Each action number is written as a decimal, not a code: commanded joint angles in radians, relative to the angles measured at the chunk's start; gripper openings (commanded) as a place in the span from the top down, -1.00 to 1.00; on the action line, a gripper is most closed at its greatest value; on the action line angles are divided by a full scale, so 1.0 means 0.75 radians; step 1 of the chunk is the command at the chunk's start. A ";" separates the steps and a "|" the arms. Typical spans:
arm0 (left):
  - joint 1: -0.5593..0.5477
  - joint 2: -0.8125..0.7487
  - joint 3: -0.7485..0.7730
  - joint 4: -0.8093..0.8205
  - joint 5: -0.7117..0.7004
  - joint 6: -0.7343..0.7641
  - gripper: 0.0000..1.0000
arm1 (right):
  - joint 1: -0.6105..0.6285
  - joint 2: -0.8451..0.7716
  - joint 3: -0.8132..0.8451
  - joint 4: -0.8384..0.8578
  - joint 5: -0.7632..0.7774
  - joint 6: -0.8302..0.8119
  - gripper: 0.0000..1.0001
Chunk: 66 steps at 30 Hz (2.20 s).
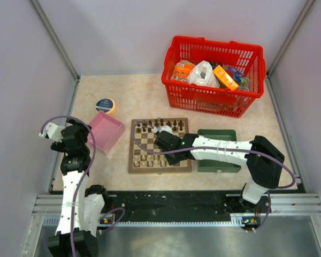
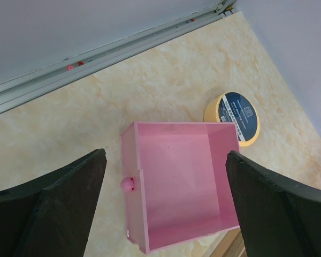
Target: Set up the chess pieces on the board
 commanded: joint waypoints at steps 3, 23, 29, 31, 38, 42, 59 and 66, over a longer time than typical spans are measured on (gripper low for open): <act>0.007 -0.014 -0.003 0.042 -0.021 0.000 -0.97 | 0.020 0.018 0.066 0.038 0.006 0.003 0.71; 0.009 -0.010 -0.003 0.042 -0.021 0.002 -0.97 | 0.020 0.037 0.068 0.053 -0.021 -0.003 0.70; 0.011 -0.008 -0.003 0.044 -0.019 0.000 -0.98 | 0.018 0.045 0.070 0.055 -0.021 -0.007 0.70; 0.009 -0.010 -0.003 0.044 -0.017 0.000 -0.97 | 0.020 0.045 0.066 0.053 -0.029 -0.010 0.70; 0.009 -0.004 -0.003 0.050 -0.011 -0.002 -0.98 | 0.018 0.055 0.068 0.055 -0.031 -0.016 0.65; 0.009 -0.001 -0.001 0.050 -0.011 -0.002 -0.98 | 0.020 0.055 0.066 0.053 -0.033 -0.016 0.57; 0.009 0.001 -0.001 0.052 -0.009 0.000 -0.97 | 0.020 0.024 0.068 0.032 -0.029 -0.030 0.57; 0.009 -0.001 -0.001 0.052 -0.009 0.000 -0.97 | 0.020 0.018 0.080 0.028 -0.031 -0.036 0.50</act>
